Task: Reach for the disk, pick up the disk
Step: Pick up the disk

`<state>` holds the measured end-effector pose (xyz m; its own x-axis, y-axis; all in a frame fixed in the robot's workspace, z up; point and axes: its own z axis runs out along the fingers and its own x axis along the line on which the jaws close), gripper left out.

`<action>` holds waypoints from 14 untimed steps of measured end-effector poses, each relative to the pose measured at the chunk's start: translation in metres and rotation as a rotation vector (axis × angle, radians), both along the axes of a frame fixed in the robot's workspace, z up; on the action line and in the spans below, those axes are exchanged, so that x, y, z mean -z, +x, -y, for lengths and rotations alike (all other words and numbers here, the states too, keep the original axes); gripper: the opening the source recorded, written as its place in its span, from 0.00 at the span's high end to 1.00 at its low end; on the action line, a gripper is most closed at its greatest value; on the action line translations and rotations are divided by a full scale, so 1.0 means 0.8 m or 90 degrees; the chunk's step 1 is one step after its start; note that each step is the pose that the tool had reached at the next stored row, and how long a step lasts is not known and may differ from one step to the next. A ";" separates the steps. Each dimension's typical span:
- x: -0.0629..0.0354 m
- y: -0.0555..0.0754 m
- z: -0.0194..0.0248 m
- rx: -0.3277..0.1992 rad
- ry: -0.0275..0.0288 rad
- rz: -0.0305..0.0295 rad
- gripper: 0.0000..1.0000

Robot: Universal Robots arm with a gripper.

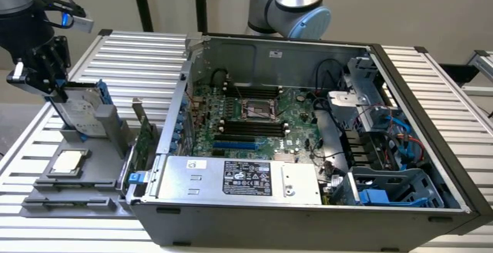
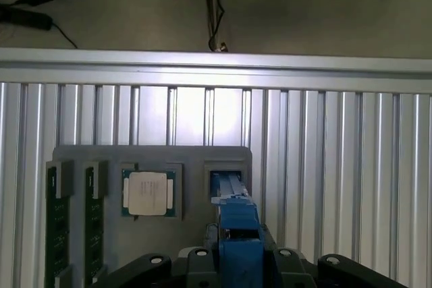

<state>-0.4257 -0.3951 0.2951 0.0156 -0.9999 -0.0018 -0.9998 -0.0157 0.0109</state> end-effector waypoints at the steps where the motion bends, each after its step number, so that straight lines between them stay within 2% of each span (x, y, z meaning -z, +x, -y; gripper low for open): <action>1: 0.000 0.000 0.0000 0.000 0.0000 0.0002 0.67; 14: 0.000 0.000 0.0000 0.000 0.0000 0.0003 0.67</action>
